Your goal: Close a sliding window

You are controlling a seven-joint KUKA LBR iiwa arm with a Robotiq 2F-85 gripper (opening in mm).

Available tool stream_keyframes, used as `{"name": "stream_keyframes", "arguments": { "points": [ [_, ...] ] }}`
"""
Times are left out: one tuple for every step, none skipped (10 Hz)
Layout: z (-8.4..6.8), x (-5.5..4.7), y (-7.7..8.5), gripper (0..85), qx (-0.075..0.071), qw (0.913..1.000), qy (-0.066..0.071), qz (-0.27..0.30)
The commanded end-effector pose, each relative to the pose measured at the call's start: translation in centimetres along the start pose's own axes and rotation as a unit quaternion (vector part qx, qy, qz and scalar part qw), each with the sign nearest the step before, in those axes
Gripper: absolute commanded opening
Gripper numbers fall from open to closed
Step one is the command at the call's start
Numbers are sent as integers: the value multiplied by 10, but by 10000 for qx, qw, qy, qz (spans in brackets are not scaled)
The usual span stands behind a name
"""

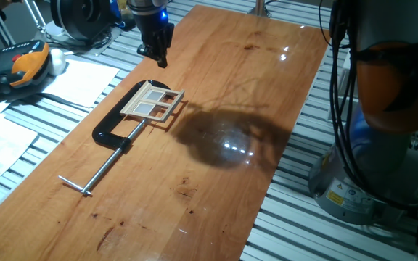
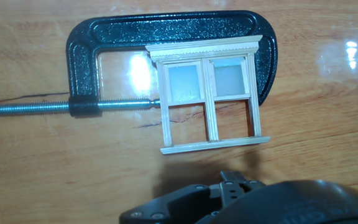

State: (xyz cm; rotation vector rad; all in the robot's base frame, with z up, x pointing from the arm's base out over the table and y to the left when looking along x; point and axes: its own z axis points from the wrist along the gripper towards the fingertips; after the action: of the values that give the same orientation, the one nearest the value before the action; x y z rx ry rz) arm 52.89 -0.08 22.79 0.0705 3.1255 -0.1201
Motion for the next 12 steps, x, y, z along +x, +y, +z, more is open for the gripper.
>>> {"name": "stream_keyframes", "arguments": {
  "points": [
    [0, 0, 0, 0, -2, 10000, 0, 0],
    [-2, 0, 1, 0, -3, 10000, -8, 16],
    [-2, 0, 2, 0, -3, 10000, -8, 31],
    [-3, 0, 2, 0, -2, 10000, 0, 39],
    [-4, 0, 2, 0, 6, 10000, 0, 46],
    [-6, 0, 3, 0, 20, 10000, -9, 69],
    [-8, -1, 4, 0, 38, 10000, 28, 85],
    [-10, -1, 6, 0, 25, 9999, 75, 100],
    [-11, -1, 9, 0, 40, 9999, 66, 138],
    [-10, -1, 8, 0, -55, 9998, 134, 154],
    [-7, -1, 7, 0, -227, 9993, 192, 205],
    [-6, 1, 8, 0, -198, 9994, 175, 214]
  ]
}}
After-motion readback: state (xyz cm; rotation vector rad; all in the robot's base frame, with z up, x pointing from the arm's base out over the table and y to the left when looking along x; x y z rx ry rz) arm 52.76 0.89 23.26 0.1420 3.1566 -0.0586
